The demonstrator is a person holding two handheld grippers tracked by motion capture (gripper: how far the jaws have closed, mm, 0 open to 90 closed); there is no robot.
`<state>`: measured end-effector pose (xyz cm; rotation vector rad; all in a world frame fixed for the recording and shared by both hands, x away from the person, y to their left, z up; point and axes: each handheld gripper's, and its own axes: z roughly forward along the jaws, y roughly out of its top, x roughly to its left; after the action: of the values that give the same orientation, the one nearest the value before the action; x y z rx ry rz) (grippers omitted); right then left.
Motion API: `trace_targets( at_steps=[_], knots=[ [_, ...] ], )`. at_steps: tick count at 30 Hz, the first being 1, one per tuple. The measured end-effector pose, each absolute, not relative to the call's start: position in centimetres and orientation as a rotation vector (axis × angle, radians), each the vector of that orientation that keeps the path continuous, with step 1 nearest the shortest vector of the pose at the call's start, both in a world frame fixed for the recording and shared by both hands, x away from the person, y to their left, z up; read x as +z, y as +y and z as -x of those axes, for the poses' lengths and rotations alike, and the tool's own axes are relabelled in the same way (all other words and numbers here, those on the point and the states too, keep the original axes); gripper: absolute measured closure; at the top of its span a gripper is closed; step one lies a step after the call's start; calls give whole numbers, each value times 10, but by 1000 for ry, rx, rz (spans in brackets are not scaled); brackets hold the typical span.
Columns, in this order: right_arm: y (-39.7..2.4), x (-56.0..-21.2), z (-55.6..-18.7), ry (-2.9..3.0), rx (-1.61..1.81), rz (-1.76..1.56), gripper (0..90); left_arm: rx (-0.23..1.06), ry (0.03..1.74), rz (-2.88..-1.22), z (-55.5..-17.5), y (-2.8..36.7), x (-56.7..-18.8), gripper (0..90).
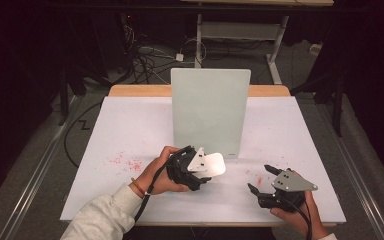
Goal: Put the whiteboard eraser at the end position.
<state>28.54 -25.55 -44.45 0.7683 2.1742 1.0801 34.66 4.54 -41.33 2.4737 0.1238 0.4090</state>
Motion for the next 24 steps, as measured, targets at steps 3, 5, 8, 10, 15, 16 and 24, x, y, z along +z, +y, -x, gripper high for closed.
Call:
trace_targets(
  at_steps=[3,5,8,10,15,16,24],
  knots=[
    [-255,-444,-285,2174,1080,-768,228,367,85,-2521,-344,42,-418,290],
    [-255,-444,-285,2175,1081,-767,228,342,67,-2548,-344,39,-422,290],
    [-255,-445,-285,2178,1081,-767,228,305,47,-2587,-344,36,-427,290],
    [-255,-445,-285,2181,1077,-764,228,292,47,-2606,-345,33,-431,290],
    [-254,-445,-286,2185,1075,-764,228,249,33,-2649,-349,25,-438,290],
    [-254,-446,-286,2187,1076,-761,228,239,26,-2651,-349,23,-440,290],
    [-254,-446,-285,2190,1077,-766,228,201,-1,-2670,-350,12,-446,289]
  ],
)
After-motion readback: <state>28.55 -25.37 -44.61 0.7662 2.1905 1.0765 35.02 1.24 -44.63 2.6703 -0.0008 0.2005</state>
